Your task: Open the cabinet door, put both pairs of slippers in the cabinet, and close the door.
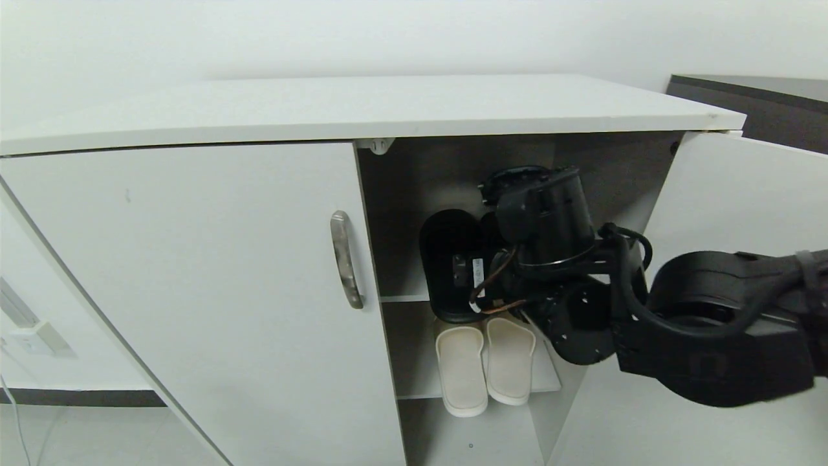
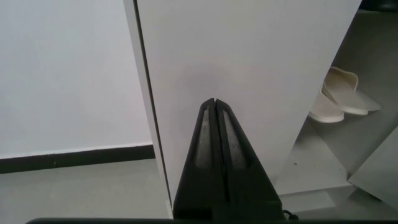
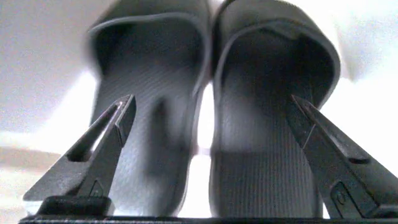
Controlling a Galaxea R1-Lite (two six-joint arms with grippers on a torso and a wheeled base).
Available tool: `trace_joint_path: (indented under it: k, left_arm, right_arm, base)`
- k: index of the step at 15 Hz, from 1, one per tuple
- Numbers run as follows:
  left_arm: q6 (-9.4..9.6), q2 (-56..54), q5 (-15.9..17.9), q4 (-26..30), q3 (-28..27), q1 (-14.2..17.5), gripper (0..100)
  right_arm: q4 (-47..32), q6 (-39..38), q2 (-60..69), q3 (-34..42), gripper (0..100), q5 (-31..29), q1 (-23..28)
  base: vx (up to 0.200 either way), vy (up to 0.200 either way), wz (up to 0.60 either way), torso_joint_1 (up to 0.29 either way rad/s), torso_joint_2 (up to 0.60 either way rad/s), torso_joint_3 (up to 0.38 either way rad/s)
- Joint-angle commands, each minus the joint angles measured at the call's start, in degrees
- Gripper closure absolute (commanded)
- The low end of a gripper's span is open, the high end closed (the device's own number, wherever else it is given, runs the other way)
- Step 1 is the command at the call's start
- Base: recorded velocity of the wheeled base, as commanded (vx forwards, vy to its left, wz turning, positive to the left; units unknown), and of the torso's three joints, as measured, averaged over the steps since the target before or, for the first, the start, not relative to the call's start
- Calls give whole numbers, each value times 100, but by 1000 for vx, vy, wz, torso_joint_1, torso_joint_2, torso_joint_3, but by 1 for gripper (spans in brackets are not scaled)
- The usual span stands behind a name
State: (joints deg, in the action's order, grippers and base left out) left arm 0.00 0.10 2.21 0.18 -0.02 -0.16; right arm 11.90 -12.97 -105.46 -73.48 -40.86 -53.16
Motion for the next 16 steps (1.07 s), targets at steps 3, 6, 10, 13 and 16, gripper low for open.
trace_joint_path:
  k: [3,6,10,13,16]
  left_arm:
    - [0,-1,-1,-1,-6,-2,100]
    - [0,-1,-1,-1,2,7,100]
    - [0,-1,-1,-1,2,-2,100]
    - [9,-1,-1,-1,-6,-2,100]
    - [0,-1,-1,-1,2,7,100]
  right_arm:
    - [313,23,861,853,0,184,-449]
    - [313,14,1142,1240,100,623,-511]
    - [999,67,1274,2014,100,1283,-449]
    - [1631,365,1186,2312,100,1441,-449]
    - [1675,348,1124,2348,100,1467,-449]
  base:
    - [0,0,0,0,0,0]
    - [0,0,0,0,0,0]
    - [0,0,0,0,0,0]
    - [0,0,0,0,0,0]
    - [0,0,0,0,0,0]
